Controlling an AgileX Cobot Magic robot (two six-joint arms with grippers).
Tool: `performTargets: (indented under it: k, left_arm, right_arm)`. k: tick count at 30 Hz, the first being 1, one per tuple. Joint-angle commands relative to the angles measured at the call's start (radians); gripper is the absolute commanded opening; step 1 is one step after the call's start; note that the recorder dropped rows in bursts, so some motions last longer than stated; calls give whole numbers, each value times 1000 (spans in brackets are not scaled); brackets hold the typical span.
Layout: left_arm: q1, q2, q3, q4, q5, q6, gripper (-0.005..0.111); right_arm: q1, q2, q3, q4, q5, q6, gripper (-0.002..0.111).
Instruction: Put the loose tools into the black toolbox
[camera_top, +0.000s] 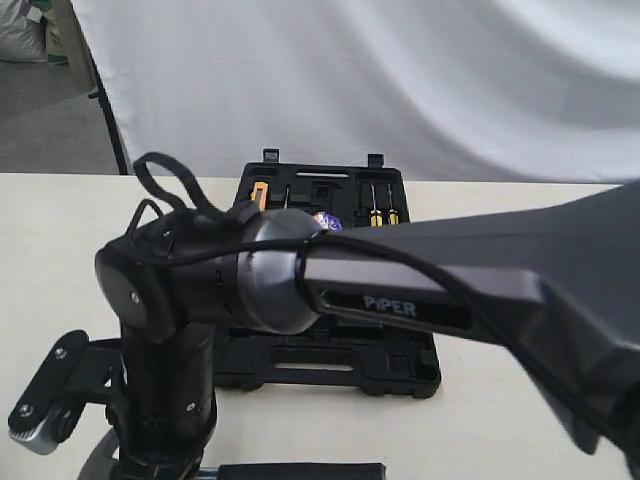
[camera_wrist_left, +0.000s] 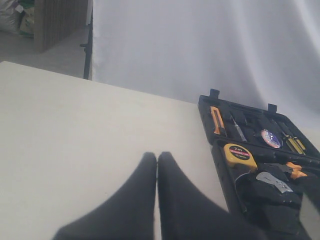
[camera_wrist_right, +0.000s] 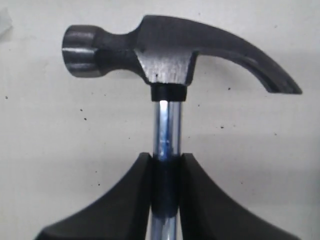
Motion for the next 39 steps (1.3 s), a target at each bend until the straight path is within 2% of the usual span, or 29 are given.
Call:
performTargets:
  k: [1, 10, 13, 18, 24, 30, 39]
  left_arm:
    - [25, -3, -3, 4, -7, -5, 1]
    - [25, -3, -3, 4, -7, -5, 1]
    - [25, -3, -3, 4, -7, -5, 1]
    - [25, -3, -3, 4, -7, -5, 1]
    - [25, -3, -3, 4, -7, -5, 1]
    - [25, -3, -3, 4, -7, -5, 1]
    - [25, -3, -3, 4, -7, -5, 1]
  right_arm:
    - [0, -55, -2, -14, 10, -9, 0]
    - [-14, -134, 0, -243, 84, 4, 0]
    - [-75, -150, 0, -238, 82, 4, 0]
    - [-234, -150, 0, -207, 41, -20, 0]
    - [-318, -147, 0, -202, -53, -76, 0]
    - [-326, -134, 0, -207, -84, -234, 0]
    - [-326, -50, 0, -195, -237, -329, 0]
